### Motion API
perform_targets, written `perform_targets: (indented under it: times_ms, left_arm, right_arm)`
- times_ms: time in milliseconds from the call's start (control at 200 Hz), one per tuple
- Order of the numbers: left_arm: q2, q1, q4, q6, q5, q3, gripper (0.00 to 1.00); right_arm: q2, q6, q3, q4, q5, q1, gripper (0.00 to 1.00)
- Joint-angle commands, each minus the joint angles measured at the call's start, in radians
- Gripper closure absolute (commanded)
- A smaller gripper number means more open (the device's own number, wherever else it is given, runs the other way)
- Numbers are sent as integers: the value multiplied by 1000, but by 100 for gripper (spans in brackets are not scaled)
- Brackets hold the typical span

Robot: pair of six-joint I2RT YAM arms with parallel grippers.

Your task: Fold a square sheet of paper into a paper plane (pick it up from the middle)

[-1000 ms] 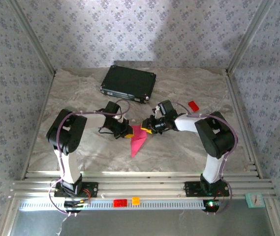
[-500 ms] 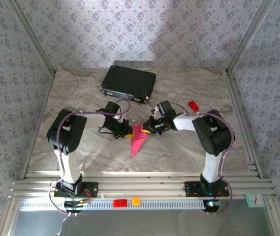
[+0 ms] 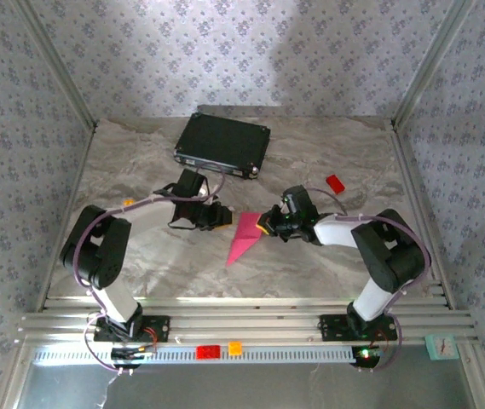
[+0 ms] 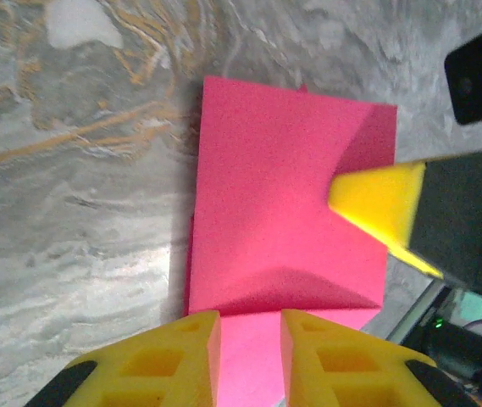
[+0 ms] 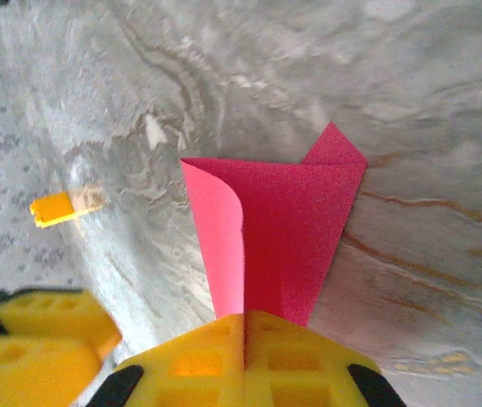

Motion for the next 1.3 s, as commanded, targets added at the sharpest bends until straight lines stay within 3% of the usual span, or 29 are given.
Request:
perform_targets:
  times_ms: [0,245,380,680,959,1294]
  left_arm:
    - [-52,-30,8,67,-55,-34,74]
    - [-128,-118,-13,180,-180,-88,68]
    - [-158,-218,-72,286,-329,-88,65]
    - [-123,-411,-130,401,-577,-62,48]
    - [-46,-517,-171,482,-814,-8,47]
    - [-12,-557,-175,506,-894,15,50]
  right_arm:
    - [-46,70,-11,15,101,17,100]
    - [-69,83,-28,-6,119,27,100]
    - [-66,87,-27,-9,113,30,100]
    - [-57,77,-16,-27,93,25,100]
    - [-44,73,-8,-17,72,23,100]
    - [-62,63,-19,-33,78,23,100]
